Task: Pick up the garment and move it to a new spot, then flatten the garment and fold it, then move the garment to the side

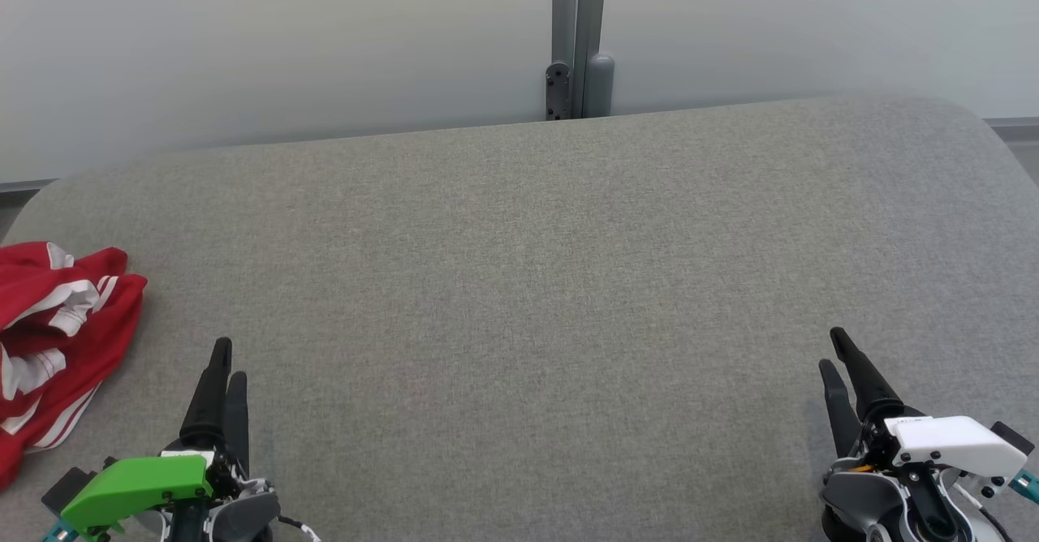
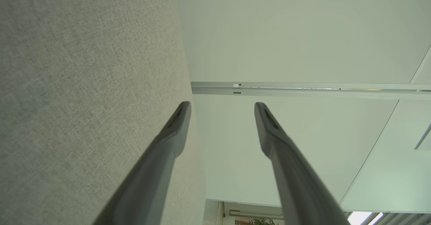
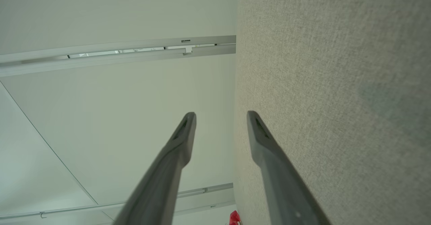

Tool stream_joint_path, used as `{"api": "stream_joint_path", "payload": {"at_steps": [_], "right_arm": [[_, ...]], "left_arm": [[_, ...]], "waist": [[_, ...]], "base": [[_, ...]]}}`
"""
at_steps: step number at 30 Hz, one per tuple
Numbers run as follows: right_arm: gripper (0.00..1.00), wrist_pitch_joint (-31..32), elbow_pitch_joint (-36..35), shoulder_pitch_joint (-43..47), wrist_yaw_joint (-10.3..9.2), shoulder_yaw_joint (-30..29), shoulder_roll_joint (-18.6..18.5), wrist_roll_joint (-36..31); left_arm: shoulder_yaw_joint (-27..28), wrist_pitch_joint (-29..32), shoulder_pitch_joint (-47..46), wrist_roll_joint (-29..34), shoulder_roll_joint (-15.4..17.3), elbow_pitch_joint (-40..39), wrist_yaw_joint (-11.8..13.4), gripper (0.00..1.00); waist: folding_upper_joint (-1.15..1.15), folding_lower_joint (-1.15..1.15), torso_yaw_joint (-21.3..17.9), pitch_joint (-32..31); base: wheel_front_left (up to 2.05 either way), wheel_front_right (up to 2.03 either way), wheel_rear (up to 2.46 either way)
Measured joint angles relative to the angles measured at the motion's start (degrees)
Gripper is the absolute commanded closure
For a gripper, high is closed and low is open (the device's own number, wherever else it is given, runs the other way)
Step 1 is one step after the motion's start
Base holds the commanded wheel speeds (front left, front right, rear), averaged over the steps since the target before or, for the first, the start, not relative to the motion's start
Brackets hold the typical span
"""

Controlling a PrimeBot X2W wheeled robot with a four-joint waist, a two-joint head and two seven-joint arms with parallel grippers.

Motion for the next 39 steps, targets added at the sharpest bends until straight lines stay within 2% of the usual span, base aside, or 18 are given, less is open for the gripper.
{"api": "stream_joint_path", "payload": {"at_steps": [4,10,23,39], "right_arm": [[0.0,-1.0,-0.1,0.2,-0.09,0.9,-0.2,-1.0],[0.0,-2.8,-0.1,0.1,-0.09,2.2,-1.0,-5.0],[0.0,-6.1,-0.4,-0.9,-0.09,3.8,-1.5,-20.5],[0.0,-9.5,-1.3,-1.7,-0.09,4.9,-1.5,-36.1]], "left_arm": [[-0.5,-1.1,0.1,1.1,0.0,0.4,0.0,0.0],[-0.6,-2.8,0.1,7.5,0.0,0.9,0.0,0.0],[-1.2,-6.0,0.1,24.2,0.0,1.1,0.8,0.0],[-2.5,-9.5,0.1,39.4,0.1,-0.7,2.7,0.0]], "waist": [[0.0,0.0,0.0,0.0],[0.0,0.0,0.1,0.1],[0.0,0.0,0.1,0.3],[0.0,0.0,0.1,0.5]], "base": [[0.0,0.0,0.0],[0.0,0.0,0.0],[0.0,0.0,0.0],[0.0,0.0,0.0]]}}
